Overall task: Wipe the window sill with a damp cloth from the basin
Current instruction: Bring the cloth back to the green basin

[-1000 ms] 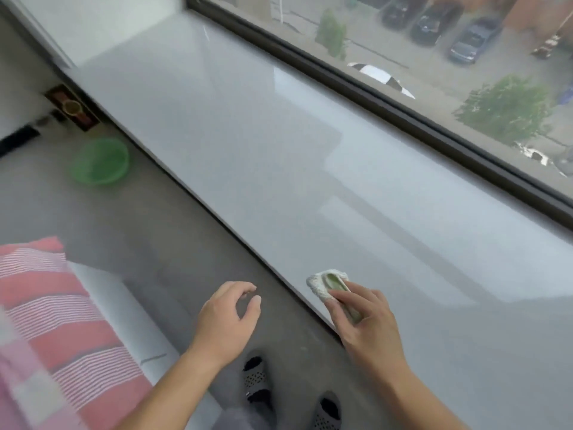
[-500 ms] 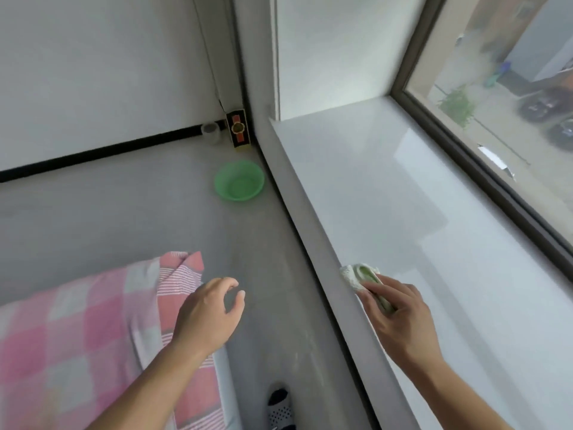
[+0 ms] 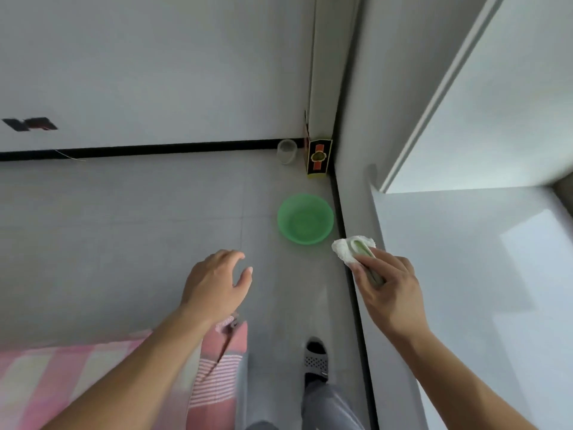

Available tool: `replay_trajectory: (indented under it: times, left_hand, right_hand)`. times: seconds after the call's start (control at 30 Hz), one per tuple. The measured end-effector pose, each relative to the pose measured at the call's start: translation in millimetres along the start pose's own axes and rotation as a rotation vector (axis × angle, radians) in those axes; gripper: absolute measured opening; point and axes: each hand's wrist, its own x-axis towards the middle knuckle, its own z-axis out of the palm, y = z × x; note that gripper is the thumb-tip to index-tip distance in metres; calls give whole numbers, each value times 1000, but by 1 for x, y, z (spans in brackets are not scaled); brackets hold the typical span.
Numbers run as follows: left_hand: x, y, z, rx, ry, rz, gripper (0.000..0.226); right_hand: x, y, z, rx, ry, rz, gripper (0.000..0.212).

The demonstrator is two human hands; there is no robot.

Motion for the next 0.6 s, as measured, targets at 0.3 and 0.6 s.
replay_trajectory:
  times: [0.3,0.6]
  left_hand:
    - [204,-35,-20,7,-51,44,42]
    - [409,-72,5,65,-197,202,42]
  right_hand:
    - [201,-25,105,-5,-61,5,21]
    - [329,4,229,4,12,266,20]
